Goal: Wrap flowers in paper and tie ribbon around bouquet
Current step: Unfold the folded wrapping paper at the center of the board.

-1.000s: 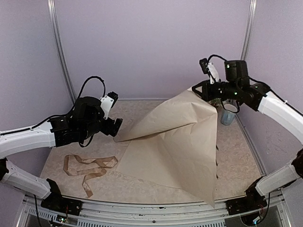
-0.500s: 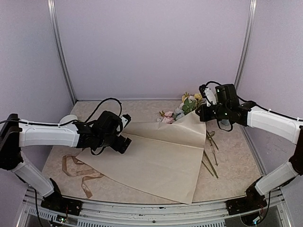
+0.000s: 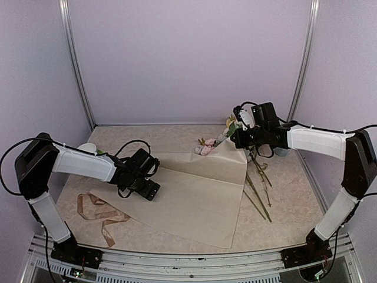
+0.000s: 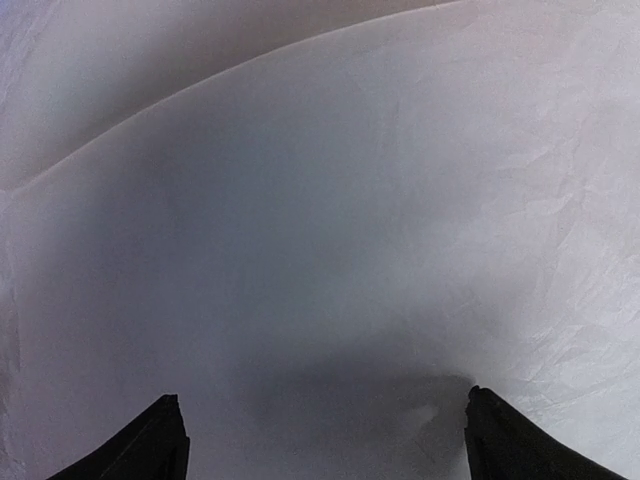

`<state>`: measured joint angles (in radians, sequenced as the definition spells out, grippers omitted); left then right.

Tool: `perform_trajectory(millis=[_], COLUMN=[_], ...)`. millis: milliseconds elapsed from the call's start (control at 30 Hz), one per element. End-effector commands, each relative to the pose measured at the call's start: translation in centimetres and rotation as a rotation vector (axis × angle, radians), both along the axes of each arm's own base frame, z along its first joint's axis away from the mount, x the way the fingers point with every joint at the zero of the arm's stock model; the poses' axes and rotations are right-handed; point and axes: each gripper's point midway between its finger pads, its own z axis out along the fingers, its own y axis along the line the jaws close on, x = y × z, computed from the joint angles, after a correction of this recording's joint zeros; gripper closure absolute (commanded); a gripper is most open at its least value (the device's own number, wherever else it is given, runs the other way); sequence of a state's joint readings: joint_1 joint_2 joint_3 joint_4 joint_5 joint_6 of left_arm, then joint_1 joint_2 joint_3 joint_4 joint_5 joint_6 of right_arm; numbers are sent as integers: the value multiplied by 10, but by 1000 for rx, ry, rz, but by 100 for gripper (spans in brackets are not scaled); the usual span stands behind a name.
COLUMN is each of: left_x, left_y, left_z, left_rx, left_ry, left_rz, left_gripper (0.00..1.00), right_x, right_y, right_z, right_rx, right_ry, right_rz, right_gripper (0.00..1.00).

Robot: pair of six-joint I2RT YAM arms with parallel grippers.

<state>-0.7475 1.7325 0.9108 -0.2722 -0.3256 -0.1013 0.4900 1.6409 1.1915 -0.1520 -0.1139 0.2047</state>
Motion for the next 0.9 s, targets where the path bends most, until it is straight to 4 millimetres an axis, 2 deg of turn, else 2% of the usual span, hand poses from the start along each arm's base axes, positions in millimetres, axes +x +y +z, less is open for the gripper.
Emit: perform_trajectory(millis=[0,67,100,133,167,200,233,267,333,400,467,567,600,667,700,733,800,867], left_x=[-15,-16,-16,-18,-18,-18,-18,-18,-17,-16,-14,-11,-7,10,22,38,61,75], left_y=[26,29,31,31,31,30,29,27,19,2,-23,-51,-53,-46,-36,-20,6,24], left_z=[-21,-19,-20,-22,-22,-21,-20,-18,-8,12,47,113,130,149,149,140,111,79], left_rx=[119,120,117,113,107,99,89,77,38,-45,-182,-381,-426,-451,-433,-401,-353,-324], left_ry=[79,77,82,89,93,96,97,96,88,73,33,-49,-71,-115,-131,-131,-69,19], left_rz=[24,25,25,26,27,24,22,19,-2,-57,-138,-247,-262,-231,-189,-128,-18,71], left_gripper=[6,6,6,6,6,7,7,7,7,7,7,5,4,4,4,5,7,12], right_x=[41,45,40,32,24,21,24,32,38,36,32,21,18,11,9,4,-11,-28], right_y=[-23,-22,-13,0,10,12,5,-14,-51,-87,-112,-124,-124,-121,-117,-102,-69,-34], right_z=[23,39,46,56,61,59,51,37,11,-2,5,29,34,35,33,32,27,18], right_rx=[-57,-33,2,40,68,69,43,17,10,44,27,-16,-25,-47,-50,-29,27,57], right_ry=[-99,-156,-187,-227,-249,-234,-187,-106,42,116,99,51,52,80,90,101,130,172], right_rz=[-191,-195,-135,-44,32,53,9,-91,-199,-274,-332,-338,-325,-291,-260,-175,5,166], right_gripper=[100,100,99,92,80,61,34,19,11,1,0,3,6,12,15,17,18,18])
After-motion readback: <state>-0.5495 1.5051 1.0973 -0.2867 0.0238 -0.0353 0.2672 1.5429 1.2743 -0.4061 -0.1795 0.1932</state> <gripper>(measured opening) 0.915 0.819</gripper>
